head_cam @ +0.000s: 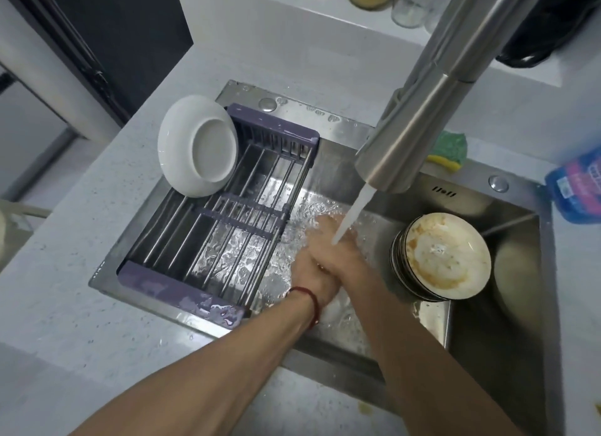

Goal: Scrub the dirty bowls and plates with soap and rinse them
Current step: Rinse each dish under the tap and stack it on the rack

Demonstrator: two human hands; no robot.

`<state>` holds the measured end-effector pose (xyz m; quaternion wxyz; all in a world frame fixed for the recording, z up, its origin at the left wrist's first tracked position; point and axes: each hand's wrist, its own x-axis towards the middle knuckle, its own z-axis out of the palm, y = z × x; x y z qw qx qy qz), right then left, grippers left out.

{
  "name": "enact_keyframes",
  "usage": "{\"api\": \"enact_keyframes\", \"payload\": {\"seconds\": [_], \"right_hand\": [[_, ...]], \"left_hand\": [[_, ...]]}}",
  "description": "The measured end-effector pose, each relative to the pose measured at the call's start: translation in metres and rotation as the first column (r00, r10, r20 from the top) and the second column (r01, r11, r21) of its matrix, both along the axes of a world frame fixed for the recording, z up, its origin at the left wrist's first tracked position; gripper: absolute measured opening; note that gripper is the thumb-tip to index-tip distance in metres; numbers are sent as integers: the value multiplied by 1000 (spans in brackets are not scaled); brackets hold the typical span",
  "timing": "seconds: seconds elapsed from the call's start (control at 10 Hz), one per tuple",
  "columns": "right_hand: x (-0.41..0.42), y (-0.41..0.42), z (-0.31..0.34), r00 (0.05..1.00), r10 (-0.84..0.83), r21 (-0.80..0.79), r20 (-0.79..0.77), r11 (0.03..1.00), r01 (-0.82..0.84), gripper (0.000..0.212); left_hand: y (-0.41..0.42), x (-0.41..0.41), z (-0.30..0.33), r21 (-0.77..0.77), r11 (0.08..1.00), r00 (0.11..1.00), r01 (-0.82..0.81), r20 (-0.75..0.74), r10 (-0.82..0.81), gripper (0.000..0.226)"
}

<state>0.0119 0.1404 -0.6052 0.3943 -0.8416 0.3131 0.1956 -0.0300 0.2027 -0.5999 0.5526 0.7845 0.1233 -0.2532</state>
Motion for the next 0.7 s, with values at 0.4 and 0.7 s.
{"api": "enact_keyframes", "payload": {"seconds": [0.4, 0.7], "right_hand": [[26, -45, -19, 983, -172, 219, 72, 964, 152, 52], [-14, -67, 15, 888, -459, 251, -11, 859, 447, 54]], "left_hand": [[3, 2, 25, -164, 975, 984, -150, -124, 130, 40], [14, 10, 47, -380, 893, 952, -242, -271, 143, 62]]}}
